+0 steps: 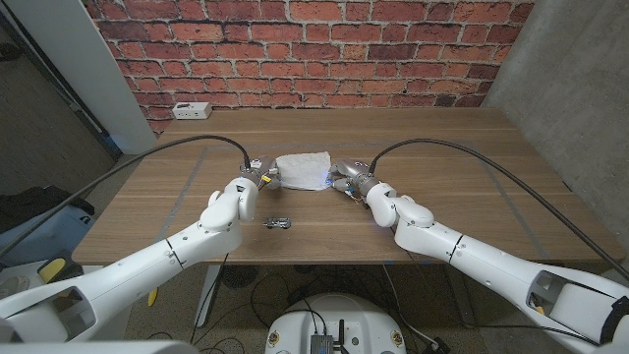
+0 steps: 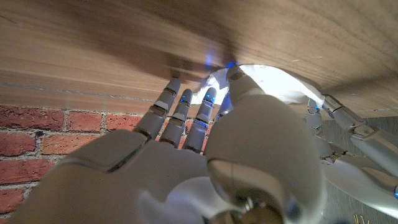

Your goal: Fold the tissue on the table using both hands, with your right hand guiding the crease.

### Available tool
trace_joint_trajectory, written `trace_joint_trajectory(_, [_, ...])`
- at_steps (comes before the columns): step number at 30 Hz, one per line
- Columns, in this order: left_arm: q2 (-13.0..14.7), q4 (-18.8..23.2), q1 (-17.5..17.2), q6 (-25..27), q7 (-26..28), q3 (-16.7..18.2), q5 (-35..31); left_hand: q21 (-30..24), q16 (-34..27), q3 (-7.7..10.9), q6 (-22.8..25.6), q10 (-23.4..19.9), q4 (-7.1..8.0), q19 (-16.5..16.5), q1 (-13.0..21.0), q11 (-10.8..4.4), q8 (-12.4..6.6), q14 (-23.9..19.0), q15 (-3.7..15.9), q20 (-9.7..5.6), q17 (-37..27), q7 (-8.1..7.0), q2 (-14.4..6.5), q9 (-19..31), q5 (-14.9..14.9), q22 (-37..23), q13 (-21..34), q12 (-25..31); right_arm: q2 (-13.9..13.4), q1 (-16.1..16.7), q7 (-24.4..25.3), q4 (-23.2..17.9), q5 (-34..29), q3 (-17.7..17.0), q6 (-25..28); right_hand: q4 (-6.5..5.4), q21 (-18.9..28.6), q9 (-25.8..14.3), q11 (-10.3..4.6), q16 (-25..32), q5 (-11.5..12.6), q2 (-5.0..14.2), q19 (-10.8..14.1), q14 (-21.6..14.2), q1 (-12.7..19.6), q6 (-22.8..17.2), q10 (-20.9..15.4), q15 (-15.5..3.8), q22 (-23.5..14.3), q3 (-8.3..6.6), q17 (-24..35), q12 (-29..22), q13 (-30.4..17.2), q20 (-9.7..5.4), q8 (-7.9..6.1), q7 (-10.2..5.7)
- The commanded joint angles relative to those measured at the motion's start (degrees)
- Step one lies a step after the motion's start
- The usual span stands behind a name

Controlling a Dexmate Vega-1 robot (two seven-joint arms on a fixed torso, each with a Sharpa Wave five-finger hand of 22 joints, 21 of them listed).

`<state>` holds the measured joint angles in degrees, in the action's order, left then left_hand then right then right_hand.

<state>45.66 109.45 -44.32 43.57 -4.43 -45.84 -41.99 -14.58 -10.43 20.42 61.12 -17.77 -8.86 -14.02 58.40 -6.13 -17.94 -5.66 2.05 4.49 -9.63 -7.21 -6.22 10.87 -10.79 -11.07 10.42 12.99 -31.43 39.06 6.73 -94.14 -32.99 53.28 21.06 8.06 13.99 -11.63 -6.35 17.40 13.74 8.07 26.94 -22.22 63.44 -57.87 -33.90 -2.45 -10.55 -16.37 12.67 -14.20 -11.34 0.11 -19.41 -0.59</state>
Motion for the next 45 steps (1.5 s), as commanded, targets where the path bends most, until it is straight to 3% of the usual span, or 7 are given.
trace_joint_trajectory(1, [0.80, 2.35, -1.15, 0.28, 2.73, 1.14, 0.98, -0.38, -0.14, -0.18, 0.69, -0.63, -0.06, -0.64, 0.61, 0.00, -0.17, -0.79, 1.61, 0.02, 0.09, 0.48, -0.06, 0.10, 0.07, -0.16, 0.04, -0.15, -1.56, 5.29, 8.80, -5.03, 1.49, -4.32, -1.43, -0.09, 0.33, -0.16, -0.35, 0.55, -0.42, 0.48, 0.79, -0.64, 0.22, -1.22, -0.61, -8.19, -0.13, 0.48, 0.28, -0.12, -0.12, 0.02, -0.02, 1.30])
trace_joint_trajectory(10, [2.12, 5.67, -2.88, 0.77, 4.21, 2.14, 0.62, -0.38, -0.07, -0.40, 0.93, -0.94, -0.15, -0.74, 0.96, -0.26, 0.05, -0.99, 1.79, -0.01, 0.10, 0.77, -0.05, 0.12, 0.20, -0.16, 0.03, -0.23, -2.84, 8.62, 11.86, -9.91, 0.07, -6.50, 1.37, -0.17, 0.36, -0.18, -0.39, 0.62, -0.56, 0.49, 0.92, -0.62, 0.18, -1.21, -0.52, -8.13, -0.14, 0.66, 0.41, 0.15, -0.14, 0.13, 0.02, 0.98])
trace_joint_trajectory(32, [4.50, 11.59, -5.28, 2.79, 2.73, 3.13, -2.49, -0.24, 0.06, -0.90, 1.42, -1.70, -0.30, -0.70, 1.89, -0.32, 0.71, -1.42, 1.81, -0.07, 0.10, 1.32, -0.13, 0.17, 0.44, -0.15, 0.03, -0.45, -4.69, 13.69, 13.53, -16.32, -2.71, -8.38, 5.99, -0.41, 0.27, -0.23, -0.18, 0.68, -0.91, 0.61, 0.84, -0.45, 0.01, -1.09, -0.43, -8.06, -0.18, 1.06, 0.69, 0.77, -0.19, 0.11, 0.19, 0.92])
trace_joint_trajectory(45, [4.23, 12.50, -4.80, 2.91, 0.08, 3.54, -4.42, -0.17, 0.09, -1.18, 1.52, -1.92, -0.32, -0.68, 2.33, -0.45, 1.14, -1.57, 1.75, -0.10, 0.10, 1.52, -0.16, 0.19, 0.53, -0.15, 0.03, -0.60, -4.88, 12.70, 12.53, -15.81, -2.76, -8.86, 5.01, -0.44, 0.18, -0.26, -0.14, 0.74, -1.13, 0.66, 0.69, -0.19, 0.03, -0.98, -0.32, -8.12, -0.20, 1.37, 0.90, 1.12, -0.23, 0.06, 0.32, 0.76])
